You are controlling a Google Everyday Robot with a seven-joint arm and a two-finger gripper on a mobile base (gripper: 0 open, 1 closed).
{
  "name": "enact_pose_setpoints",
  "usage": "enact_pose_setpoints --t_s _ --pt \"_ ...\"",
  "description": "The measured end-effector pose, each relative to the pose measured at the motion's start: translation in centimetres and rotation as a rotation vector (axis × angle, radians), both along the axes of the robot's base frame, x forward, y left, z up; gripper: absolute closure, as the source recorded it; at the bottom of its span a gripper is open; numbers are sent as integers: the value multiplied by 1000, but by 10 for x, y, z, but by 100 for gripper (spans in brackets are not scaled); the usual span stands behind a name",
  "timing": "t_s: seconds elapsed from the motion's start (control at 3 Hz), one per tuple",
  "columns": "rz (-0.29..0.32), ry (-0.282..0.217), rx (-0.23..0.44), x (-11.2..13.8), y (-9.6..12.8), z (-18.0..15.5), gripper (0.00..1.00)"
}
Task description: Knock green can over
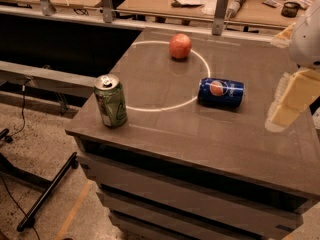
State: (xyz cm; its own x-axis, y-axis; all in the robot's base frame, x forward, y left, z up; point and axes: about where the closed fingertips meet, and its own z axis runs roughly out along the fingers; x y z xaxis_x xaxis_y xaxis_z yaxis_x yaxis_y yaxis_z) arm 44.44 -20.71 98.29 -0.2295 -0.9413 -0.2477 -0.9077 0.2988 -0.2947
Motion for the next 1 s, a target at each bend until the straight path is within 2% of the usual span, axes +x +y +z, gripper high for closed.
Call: enact_pose_setpoints --t_s 0.67,1.0 --pt "-26 -46 128 29 25 -22 0" --pt "0 -58 196 39 42 -24 0"
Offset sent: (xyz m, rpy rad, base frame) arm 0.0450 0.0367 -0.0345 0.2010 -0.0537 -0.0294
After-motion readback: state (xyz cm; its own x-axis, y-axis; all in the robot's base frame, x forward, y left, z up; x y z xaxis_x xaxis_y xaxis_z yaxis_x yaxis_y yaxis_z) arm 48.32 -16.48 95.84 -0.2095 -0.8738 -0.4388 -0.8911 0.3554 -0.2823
